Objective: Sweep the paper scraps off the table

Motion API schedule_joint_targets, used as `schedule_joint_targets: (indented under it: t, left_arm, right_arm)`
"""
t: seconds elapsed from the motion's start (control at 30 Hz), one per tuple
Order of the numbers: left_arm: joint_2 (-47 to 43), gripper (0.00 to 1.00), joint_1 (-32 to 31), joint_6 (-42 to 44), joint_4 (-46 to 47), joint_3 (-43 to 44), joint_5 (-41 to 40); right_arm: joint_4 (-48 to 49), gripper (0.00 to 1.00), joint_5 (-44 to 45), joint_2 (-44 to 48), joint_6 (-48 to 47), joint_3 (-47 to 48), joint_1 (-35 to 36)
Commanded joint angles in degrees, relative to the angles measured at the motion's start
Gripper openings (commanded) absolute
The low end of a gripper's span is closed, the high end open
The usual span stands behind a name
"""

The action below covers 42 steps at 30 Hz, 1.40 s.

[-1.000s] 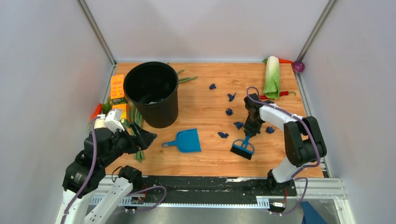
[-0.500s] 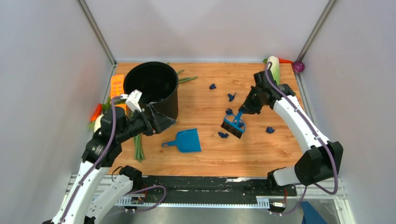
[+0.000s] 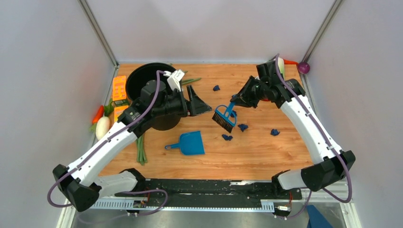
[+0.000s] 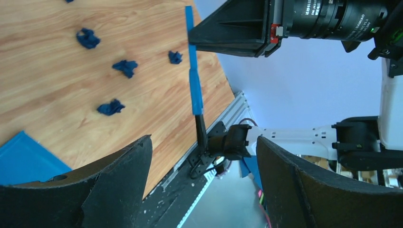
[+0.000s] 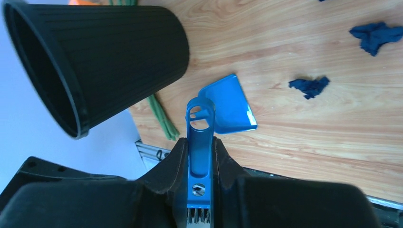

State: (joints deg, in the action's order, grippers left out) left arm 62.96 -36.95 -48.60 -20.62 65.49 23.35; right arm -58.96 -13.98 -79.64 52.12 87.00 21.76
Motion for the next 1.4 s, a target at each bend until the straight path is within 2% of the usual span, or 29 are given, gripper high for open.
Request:
schedule_joint_targets:
  t: [0.0, 0.2, 0.53, 0.6, 0.67, 0.8, 0.9, 0.93, 0.97, 1.0, 1.03, 1.07, 1.1, 1.13, 1.17, 1.2, 1.23, 1.27, 1.37]
  left_arm:
    - [2.07, 0.86, -1.98, 1.31, 6.47, 2.98, -1.12]
    - [1.99, 0.79, -2.42, 1.49, 7.61, 0.95, -0.68]
    - [3.75, 0.78, -5.24, 1.31, 9.20, -0.37, -2.87]
    - [3.75, 0.75, -5.68, 1.31, 9.55, -0.37, -3.58]
    - [3.05, 0.70, -5.77, 1.31, 9.90, -0.89, -4.28]
    - [1.82, 0.47, -5.77, 1.75, 10.16, -1.42, -6.21]
    - [1.55, 0.40, -5.77, 1.58, 11.04, -1.77, -7.00]
    - [1.73, 0.31, -5.77, 1.32, 11.39, -1.69, -6.66]
    - [1.99, 0.26, -5.77, 1.05, 11.57, -1.60, -6.22]
    - [2.78, 0.14, -5.77, 1.05, 11.31, -0.55, -5.78]
    - [3.13, 0.08, -5.77, 1.57, 10.09, 0.15, -4.73]
    - [4.09, 0.02, -5.77, 2.01, 9.29, 1.64, -4.20]
    - [4.54, 0.00, -5.68, 3.58, 7.02, 2.87, -2.63]
    - [5.50, 0.00, -5.50, 4.47, 5.69, 5.23, -1.74]
    - [6.46, 0.00, -5.15, 5.96, 2.55, 6.74, 0.70]
    - [6.82, 0.00, -4.28, 6.23, 1.04, 8.84, 1.77]
    - [7.44, 0.00, -3.58, 5.89, -0.80, 9.47, 5.26]
    - [7.70, 0.00, -2.00, 5.54, -1.52, 10.26, 9.39]
    - [7.79, 0.00, 0.38, 4.13, -3.63, 11.40, 15.92]
  right_arm:
    - [-0.98, 0.06, -3.07, 0.27, 4.04, 4.23, 1.09]
    - [-0.98, 0.06, -2.90, 0.62, 4.39, 5.37, 2.58]
    - [-0.89, 0.04, -2.63, -0.43, 5.19, 7.92, 5.75]
    - [-0.89, 0.05, -2.72, -0.52, 5.27, 8.27, 5.84]
    - [-0.89, 0.04, -2.81, -0.43, 5.27, 8.45, 5.93]
    - [-0.28, 0.04, -3.51, 0.35, 5.36, 7.31, 6.01]
    - [1.12, 0.04, -4.04, 1.32, 5.63, 5.99, 6.10]
    - [1.56, 0.04, -4.48, 1.59, 5.54, 5.55, 6.10]
    - [1.74, 0.04, -4.74, 1.76, 5.10, 5.20, 6.10]
    - [1.92, 0.05, -5.00, 2.11, 4.84, 5.02, 6.10]
    - [2.44, 0.06, -5.44, 2.73, 4.31, 4.67, 6.10]
    - [3.75, 0.10, -6.14, 3.34, 3.44, 4.32, 6.10]
    - [5.24, 0.24, -6.76, 4.04, 2.38, 3.79, 6.10]
    - [6.48, 0.51, -7.11, 5.09, 1.16, 3.35, 6.10]
    - [7.97, 0.71, -7.46, 6.24, -0.07, 2.57, 6.10]
    - [10.16, 0.86, -8.08, 7.55, -1.57, 1.69, 6.02]
    - [12.09, 0.95, -9.13, 8.96, -4.19, 0.38, 6.01]
    - [14.29, 0.99, -10.27, 10.10, -6.48, -0.86, 5.84]
    - [16.86, 1.00, -14.31, 13.44, -13.86, -3.06, 5.40]
